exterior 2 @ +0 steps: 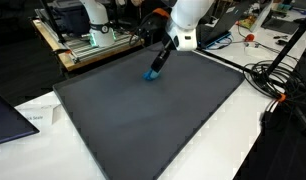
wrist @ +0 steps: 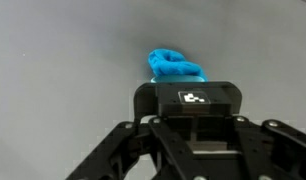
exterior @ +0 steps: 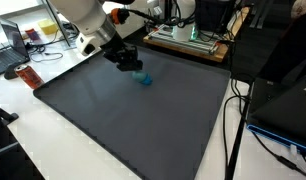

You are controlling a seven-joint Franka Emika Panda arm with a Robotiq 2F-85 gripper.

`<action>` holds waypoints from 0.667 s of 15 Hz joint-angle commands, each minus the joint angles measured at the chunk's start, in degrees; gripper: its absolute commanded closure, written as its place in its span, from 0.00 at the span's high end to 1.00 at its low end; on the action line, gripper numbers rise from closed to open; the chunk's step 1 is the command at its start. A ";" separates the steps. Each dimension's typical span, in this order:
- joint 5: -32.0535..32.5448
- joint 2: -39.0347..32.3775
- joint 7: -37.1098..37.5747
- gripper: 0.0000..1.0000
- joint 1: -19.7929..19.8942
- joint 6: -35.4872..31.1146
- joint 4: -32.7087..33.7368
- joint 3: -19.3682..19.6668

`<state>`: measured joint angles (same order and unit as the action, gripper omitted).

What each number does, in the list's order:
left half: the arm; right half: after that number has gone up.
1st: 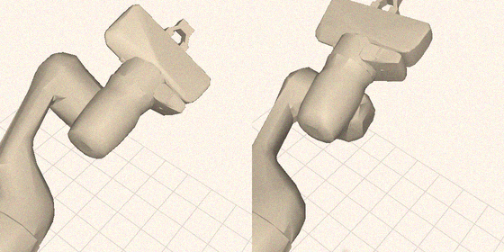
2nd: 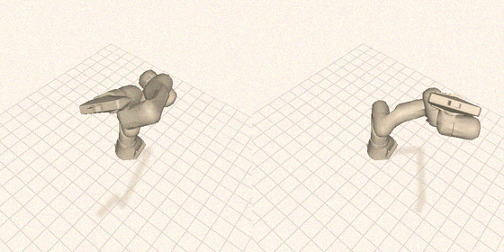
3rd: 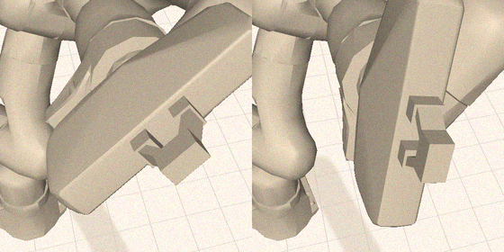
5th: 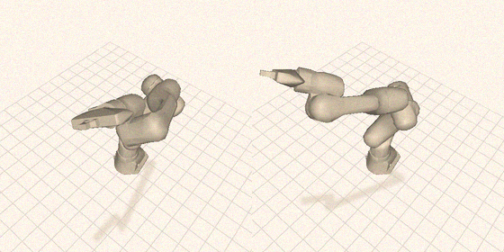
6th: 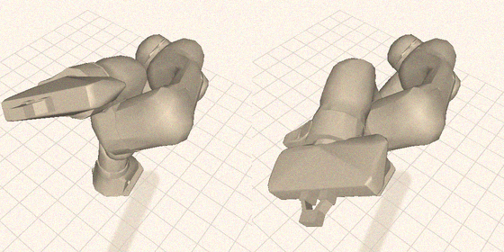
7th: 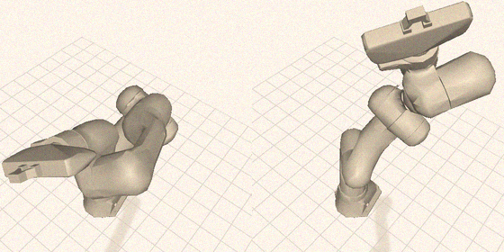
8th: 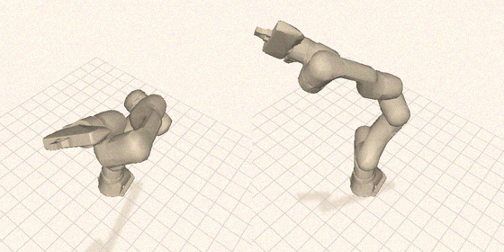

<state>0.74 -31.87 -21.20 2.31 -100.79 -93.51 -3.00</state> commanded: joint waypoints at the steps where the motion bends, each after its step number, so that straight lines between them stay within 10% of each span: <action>1: -2.87 4.41 0.22 0.22 0.90 -4.45 -3.33 -0.89; 10: -2.93 9.01 9.04 0.22 -1.55 -5.69 -3.71 0.21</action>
<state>-2.29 -25.12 -17.28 2.00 -109.17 -96.23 -3.16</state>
